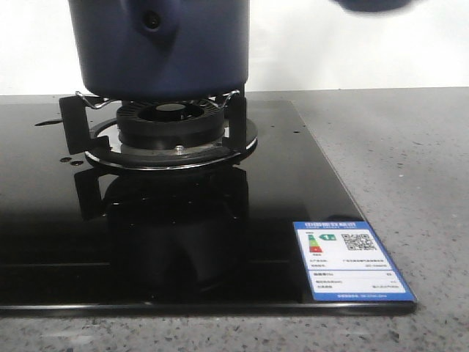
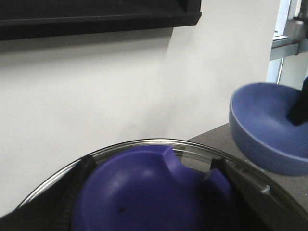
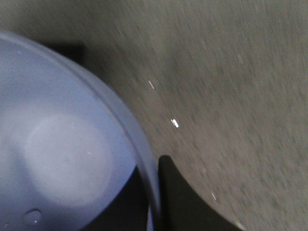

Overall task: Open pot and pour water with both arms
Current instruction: 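Carry the bowl back to the counter with right gripper and release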

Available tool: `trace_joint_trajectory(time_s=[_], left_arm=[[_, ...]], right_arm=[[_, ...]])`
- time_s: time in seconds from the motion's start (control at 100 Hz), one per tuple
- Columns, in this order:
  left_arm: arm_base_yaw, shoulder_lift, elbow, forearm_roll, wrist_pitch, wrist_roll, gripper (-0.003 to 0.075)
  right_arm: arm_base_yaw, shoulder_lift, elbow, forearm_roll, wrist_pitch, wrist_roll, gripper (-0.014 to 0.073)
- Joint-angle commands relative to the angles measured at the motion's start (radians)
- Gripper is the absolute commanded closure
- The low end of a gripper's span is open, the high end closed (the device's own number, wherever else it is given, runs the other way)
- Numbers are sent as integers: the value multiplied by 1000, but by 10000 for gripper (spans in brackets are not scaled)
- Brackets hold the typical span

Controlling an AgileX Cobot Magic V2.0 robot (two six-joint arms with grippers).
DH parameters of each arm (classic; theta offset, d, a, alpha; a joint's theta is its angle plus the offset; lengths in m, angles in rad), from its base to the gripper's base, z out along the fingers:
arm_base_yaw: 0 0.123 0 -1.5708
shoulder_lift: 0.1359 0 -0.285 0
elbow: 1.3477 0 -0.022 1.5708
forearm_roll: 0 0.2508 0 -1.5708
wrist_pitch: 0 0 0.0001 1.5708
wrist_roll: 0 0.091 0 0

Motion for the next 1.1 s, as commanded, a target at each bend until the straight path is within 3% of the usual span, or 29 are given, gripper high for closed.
trace_joint_trajectory(time_s=[0.0,0.22,0.49,0.56,0.73,0.8,1.02,1.09], left_arm=[[-25,10,-64,-31,34,7,531],[-44,89,-95,-38,48,23,531],[-44,177,-146,-42,73,25,531],[-44,200,-161,-42,90,25,531],[-44,246,-181,-44,87,33,531],[-44,261,-181,-44,87,47,531],[-44,305,-181,-63,153,117,531],[-44,314,-181,-110,153,152,531]], right_arm=[[-42,-80,86,3,26,-33,636],[-115,-127,327,7,-19,-75,636],[-133,-136,408,7,-41,-75,616],[-133,-137,412,7,-44,-75,545],[-133,-153,412,7,-61,-75,263],[-133,-178,412,7,-76,-75,200],[-133,-345,410,7,-164,-75,202],[-133,-411,410,7,-187,-75,286]])
